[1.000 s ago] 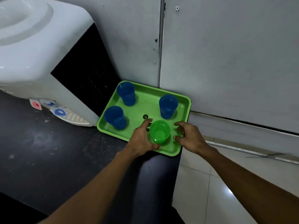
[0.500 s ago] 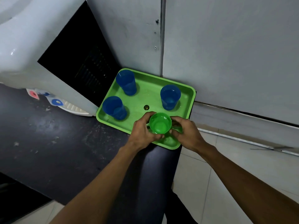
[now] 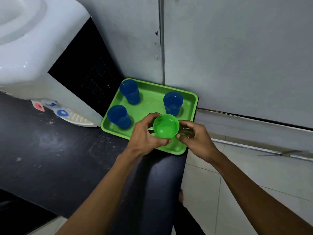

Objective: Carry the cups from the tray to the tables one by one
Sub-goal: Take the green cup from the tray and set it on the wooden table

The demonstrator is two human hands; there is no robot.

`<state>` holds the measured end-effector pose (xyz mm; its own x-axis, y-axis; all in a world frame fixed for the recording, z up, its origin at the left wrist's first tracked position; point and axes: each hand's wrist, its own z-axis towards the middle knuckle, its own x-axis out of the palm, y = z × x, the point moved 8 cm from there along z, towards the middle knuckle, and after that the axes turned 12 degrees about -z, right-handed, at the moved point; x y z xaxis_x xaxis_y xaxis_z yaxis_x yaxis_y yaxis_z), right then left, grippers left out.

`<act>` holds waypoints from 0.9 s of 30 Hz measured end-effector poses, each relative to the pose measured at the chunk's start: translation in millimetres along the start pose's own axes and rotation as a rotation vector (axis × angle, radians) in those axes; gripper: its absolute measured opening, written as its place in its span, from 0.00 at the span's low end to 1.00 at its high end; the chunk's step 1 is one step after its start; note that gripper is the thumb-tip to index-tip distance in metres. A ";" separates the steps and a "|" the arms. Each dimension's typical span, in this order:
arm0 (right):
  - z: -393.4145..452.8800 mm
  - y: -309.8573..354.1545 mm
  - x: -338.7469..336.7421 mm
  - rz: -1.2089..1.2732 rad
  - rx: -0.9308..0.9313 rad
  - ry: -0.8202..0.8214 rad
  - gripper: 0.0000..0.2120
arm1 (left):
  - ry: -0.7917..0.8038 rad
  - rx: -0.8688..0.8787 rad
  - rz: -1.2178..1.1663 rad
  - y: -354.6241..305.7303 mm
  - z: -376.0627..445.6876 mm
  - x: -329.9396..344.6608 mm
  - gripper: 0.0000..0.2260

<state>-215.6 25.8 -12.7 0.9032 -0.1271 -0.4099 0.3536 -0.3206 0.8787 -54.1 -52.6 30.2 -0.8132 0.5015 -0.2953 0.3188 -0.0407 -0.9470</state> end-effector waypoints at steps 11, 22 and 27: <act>-96.2 39.0 -21.6 0.275 0.006 -0.167 0.16 | 0.106 0.216 0.016 -89.3 -56.5 -5.1 0.33; -244.9 31.1 -42.4 0.379 0.048 -0.436 0.13 | 0.326 0.371 0.038 -145.9 -145.0 52.6 0.31; -317.3 14.0 -68.4 0.396 0.093 -0.616 0.12 | 0.476 0.420 0.031 -171.0 -182.0 107.9 0.32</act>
<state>-195.3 327.8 105.3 0.6491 -0.7451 -0.1537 -0.0174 -0.2165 0.9761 -107.8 165.8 183.3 -0.4705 0.8199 -0.3262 0.0416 -0.3486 -0.9363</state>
